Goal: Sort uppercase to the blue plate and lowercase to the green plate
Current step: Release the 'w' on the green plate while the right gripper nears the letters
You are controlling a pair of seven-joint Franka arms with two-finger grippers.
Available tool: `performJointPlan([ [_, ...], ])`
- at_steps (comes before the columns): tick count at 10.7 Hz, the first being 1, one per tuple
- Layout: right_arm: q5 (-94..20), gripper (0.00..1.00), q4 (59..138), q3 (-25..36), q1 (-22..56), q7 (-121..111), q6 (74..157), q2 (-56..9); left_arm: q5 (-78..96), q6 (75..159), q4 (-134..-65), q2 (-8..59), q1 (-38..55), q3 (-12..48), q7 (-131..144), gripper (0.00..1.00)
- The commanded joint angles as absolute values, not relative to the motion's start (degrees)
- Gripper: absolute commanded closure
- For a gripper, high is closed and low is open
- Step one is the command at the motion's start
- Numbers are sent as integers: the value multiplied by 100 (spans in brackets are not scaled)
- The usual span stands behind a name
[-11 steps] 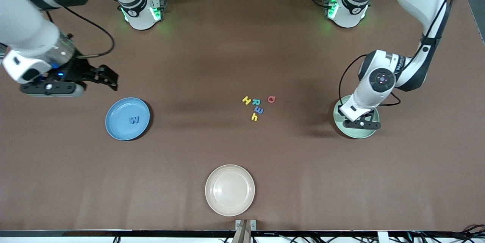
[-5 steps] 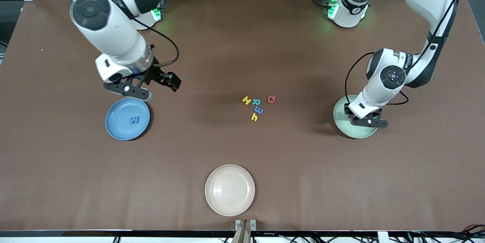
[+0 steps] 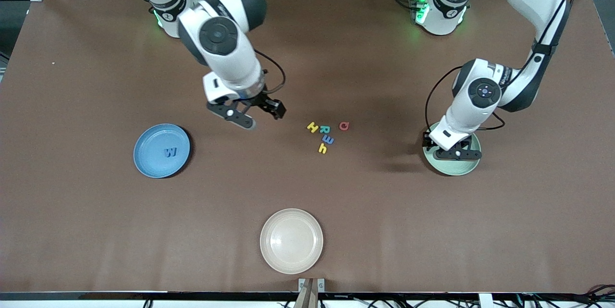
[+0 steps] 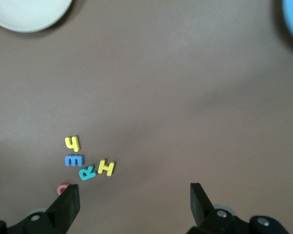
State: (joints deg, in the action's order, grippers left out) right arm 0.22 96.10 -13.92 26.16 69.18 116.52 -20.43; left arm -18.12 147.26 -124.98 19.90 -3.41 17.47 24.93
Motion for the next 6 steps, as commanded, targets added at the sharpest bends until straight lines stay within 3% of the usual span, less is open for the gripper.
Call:
performJointPlan([
  [1, 288, 0, 9668, -1397, 2908, 7592, 12101, -2537, -1855, 14634, -12288, 2065, -290, 1950, 3057, 23],
  [4, 738, 7, 9624, -1397, 3182, 8489, 12656, -3198, -1854, 14634, -12051, 2232, -71, 1969, 3470, 22],
  [6, 764, 10, 9537, -1397, 3295, 8761, 12944, -3505, -1863, 14634, -11892, 2364, 26, 1969, 3664, 16],
])
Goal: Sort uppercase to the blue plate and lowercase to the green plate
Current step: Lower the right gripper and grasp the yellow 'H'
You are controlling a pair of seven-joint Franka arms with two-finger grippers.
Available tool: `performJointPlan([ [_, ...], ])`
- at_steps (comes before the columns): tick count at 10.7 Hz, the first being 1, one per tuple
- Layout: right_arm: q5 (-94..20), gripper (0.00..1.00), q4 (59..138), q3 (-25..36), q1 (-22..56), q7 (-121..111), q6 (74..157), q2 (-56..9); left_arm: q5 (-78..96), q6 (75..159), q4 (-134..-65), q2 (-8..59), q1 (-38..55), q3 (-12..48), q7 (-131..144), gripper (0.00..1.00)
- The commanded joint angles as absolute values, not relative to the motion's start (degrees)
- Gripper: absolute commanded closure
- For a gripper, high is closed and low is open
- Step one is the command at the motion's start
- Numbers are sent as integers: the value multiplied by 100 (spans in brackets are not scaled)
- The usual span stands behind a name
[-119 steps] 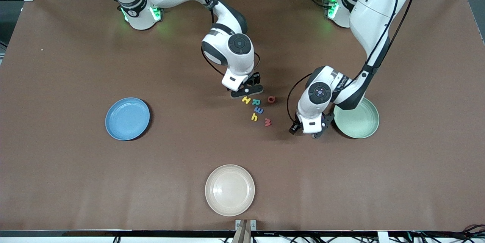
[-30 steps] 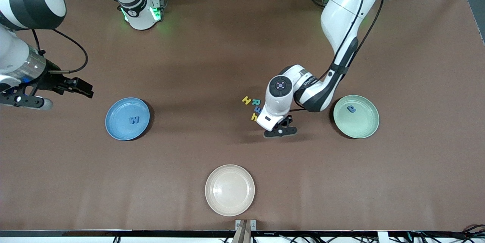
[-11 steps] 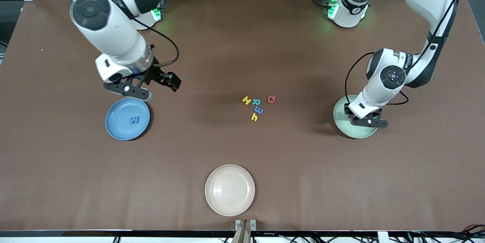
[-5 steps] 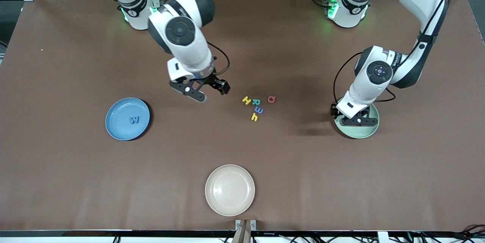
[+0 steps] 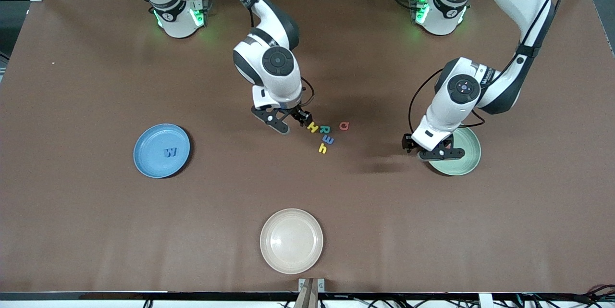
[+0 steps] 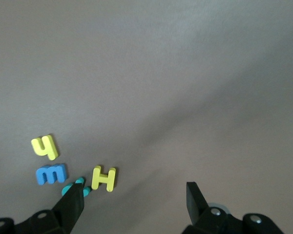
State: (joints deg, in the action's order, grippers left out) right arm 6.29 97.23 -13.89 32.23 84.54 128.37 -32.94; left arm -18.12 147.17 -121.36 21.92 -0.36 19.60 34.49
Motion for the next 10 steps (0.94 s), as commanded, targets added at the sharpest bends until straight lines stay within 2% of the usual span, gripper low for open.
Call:
performJointPlan([
  [1, 782, 12, 9458, -1397, 3331, 8902, 13094, -3629, -1863, 14634, -11866, 2416, 70, 1960, 3752, 16],
  [4, 800, 13, 9264, -1397, 3375, 8938, 13131, -3831, -1872, 14634, -11804, 2461, 184, 1960, 4006, 17],
  [5, 791, 19, 9194, -1389, 3392, 8930, 13174, -3936, -1872, 14634, -11804, 2461, 202, 1969, 4130, 17],
  [7, 800, 21, 9158, -1380, 3489, 8930, 13411, -4060, -1881, 14634, -11804, 2435, 290, 1969, 4350, 17],
  [9, 957, 28, 9141, -1380, 3507, 8930, 13438, -4157, -1890, 14634, -11786, 2443, 404, 1960, 4368, 17],
  [10, 967, 36, 9080, -1380, 3516, 8930, 13447, -4227, -1933, 14634, -11717, 2469, 500, 1960, 4368, 17],
])
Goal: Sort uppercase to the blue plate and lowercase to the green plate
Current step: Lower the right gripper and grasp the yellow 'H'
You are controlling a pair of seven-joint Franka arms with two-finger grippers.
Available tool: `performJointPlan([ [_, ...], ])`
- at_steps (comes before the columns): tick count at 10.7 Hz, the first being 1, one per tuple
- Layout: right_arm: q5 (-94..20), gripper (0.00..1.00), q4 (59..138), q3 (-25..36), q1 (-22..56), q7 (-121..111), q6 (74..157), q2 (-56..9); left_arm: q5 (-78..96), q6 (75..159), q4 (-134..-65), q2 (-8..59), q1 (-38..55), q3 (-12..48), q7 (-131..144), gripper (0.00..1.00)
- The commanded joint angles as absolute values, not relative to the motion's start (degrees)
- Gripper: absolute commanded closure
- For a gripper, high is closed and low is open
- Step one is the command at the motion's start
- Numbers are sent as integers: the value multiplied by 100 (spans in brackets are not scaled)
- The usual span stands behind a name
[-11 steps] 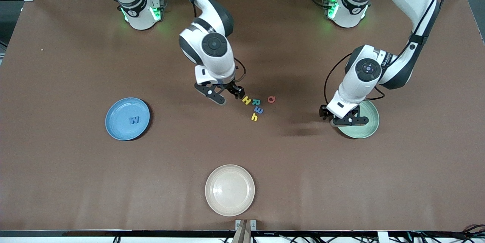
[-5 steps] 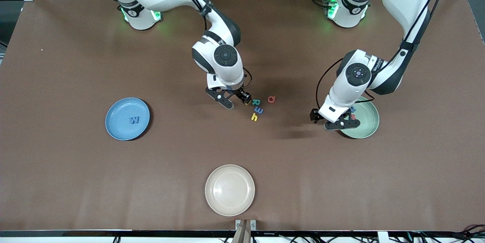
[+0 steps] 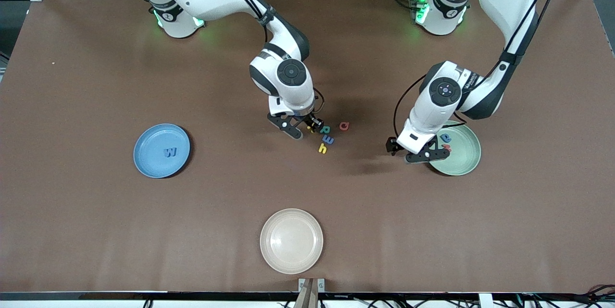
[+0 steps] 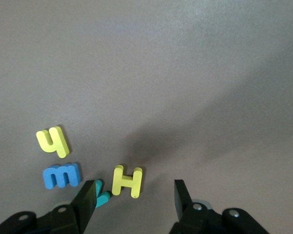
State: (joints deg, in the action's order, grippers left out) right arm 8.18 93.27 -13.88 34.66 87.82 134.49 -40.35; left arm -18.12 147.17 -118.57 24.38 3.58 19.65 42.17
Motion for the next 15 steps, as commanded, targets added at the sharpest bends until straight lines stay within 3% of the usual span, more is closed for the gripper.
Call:
performJointPlan([
  [1, 993, 37, 9053, -1371, 3516, 8930, 13447, -4288, -1942, 14634, -11638, 2487, 579, 1951, 4359, 17],
  [15, 1002, 39, 8789, -1371, 3480, 9096, 13456, -4640, -2259, 14625, -11400, 2725, 554, 1942, 4271, 17],
])
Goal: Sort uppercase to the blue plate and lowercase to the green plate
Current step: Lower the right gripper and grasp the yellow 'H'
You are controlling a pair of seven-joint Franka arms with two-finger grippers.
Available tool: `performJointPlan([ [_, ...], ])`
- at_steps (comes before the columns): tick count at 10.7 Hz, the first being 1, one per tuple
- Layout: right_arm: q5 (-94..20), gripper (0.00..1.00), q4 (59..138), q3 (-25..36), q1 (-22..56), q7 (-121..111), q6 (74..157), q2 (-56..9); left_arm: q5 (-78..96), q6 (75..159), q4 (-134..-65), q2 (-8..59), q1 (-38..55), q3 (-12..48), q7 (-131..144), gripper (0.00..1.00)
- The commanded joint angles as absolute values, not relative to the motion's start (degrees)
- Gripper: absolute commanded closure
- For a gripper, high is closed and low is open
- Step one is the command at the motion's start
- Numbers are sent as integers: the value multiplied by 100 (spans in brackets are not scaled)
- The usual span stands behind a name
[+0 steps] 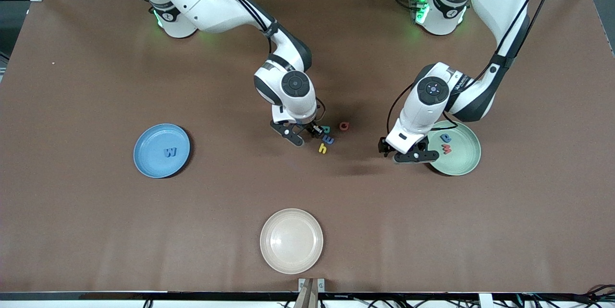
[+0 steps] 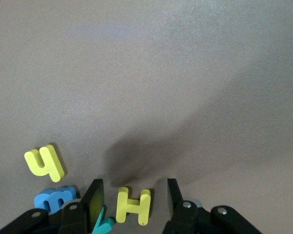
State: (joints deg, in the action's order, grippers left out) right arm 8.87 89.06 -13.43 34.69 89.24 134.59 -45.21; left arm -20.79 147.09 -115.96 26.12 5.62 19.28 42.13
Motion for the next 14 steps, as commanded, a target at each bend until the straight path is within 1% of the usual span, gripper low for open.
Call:
performJointPlan([
  [1, 1002, 40, 8798, -1371, 3489, 9105, 13456, -4641, -2259, 14634, -11373, 2733, 571, 1942, 4271, 17],
  [3, 993, 42, 8807, -1371, 3489, 9114, 13456, -4641, -2259, 14625, -11312, 2786, 615, 1942, 4289, 17],
  [5, 984, 42, 8798, -1380, 3480, 9280, 13447, -4641, -2250, 14625, -11276, 2795, 615, 1951, 4298, 17],
  [10, 976, 43, 8789, -1380, 3516, 9492, 13465, -4649, -2477, 14186, -11276, 2725, 606, 1951, 4158, 15],
  [14, 984, 45, 8789, -1380, 3533, 9642, 13482, -4658, -2514, 14177, -11268, 2725, 606, 1951, 3973, 15],
])
